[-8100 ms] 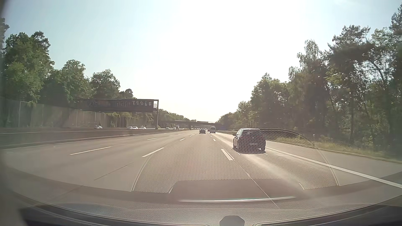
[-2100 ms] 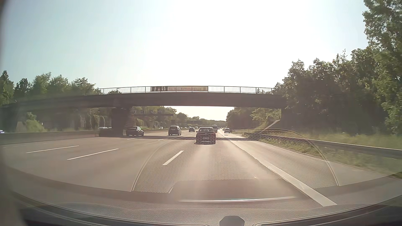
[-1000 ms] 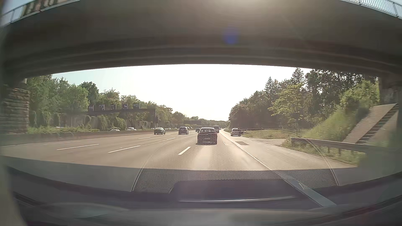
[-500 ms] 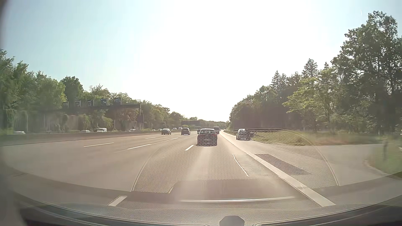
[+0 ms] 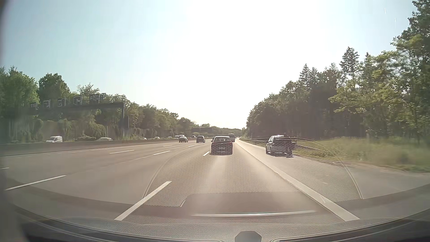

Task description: Follow the waypoints while adhering to traffic rules and regulations

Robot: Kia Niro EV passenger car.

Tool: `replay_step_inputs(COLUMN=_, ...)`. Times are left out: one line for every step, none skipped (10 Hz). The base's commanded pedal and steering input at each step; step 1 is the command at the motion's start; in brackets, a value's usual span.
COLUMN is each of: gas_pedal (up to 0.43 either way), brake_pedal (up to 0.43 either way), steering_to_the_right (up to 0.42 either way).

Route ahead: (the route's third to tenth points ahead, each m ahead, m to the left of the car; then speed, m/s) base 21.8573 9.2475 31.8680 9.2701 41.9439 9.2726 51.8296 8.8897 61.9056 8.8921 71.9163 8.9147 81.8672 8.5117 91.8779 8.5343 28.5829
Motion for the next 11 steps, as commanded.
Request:
replay_step_inputs(gas_pedal=0.0, brake_pedal=0.03, steering_to_the_right=0.0)
replay_step_inputs(gas_pedal=0.0, brake_pedal=0.03, steering_to_the_right=0.0)
replay_step_inputs(gas_pedal=0.0, brake_pedal=0.03, steering_to_the_right=0.0)
replay_step_inputs(gas_pedal=0.0, brake_pedal=0.03, steering_to_the_right=0.001)
replay_step_inputs(gas_pedal=0.0, brake_pedal=0.03, steering_to_the_right=0.001)
replay_step_inputs(gas_pedal=0.0, brake_pedal=0.03, steering_to_the_right=0.001)
replay_step_inputs(gas_pedal=0.0, brake_pedal=0.03, steering_to_the_right=0.001)
replay_step_inputs(gas_pedal=0.0, brake_pedal=0.03, steering_to_the_right=0.0)
replay_step_inputs(gas_pedal=0.0, brake_pedal=0.03, steering_to_the_right=0.0)
replay_step_inputs(gas_pedal=0.0, brake_pedal=0.03, steering_to_the_right=0.001)
replay_step_inputs(gas_pedal=0.0, brake_pedal=0.03, steering_to_the_right=0.0)
